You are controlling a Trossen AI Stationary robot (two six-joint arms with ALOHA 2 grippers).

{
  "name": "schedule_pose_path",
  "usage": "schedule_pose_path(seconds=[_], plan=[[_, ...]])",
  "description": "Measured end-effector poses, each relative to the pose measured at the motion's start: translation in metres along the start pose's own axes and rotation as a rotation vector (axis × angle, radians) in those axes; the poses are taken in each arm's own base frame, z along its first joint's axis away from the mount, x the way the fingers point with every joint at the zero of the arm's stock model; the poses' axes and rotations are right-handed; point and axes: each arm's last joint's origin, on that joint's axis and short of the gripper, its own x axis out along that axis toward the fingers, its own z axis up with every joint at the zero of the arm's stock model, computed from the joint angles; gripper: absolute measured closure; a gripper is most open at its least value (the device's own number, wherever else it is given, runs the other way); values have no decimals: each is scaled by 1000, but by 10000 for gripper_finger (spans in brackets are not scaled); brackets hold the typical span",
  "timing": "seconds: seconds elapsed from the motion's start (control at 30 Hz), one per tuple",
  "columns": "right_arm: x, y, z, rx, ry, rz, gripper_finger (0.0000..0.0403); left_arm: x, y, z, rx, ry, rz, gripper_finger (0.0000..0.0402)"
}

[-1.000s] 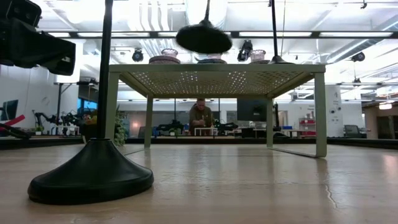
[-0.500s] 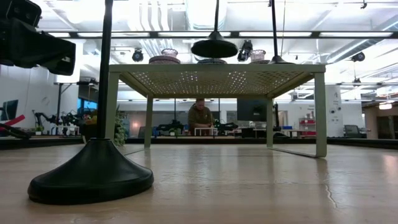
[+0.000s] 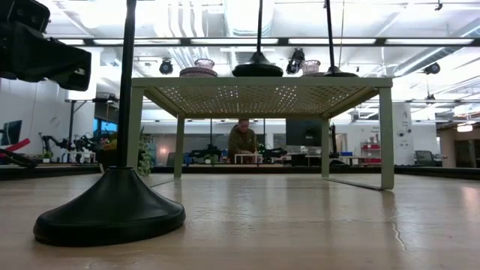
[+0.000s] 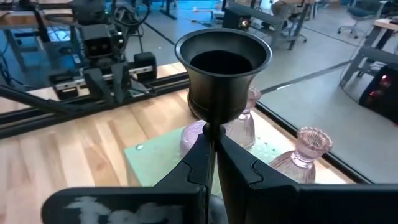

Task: Pick & Place candle stick holders
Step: Put the right black candle holder on the shelf

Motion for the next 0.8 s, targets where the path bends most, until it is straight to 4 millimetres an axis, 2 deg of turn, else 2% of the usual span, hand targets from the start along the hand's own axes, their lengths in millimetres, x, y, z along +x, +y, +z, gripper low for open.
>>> schedule_pose_path(seconds=[0.8], plan=[[7, -3, -10, -13, 19, -17, 390, 0, 0, 0, 0, 1, 0, 369]])
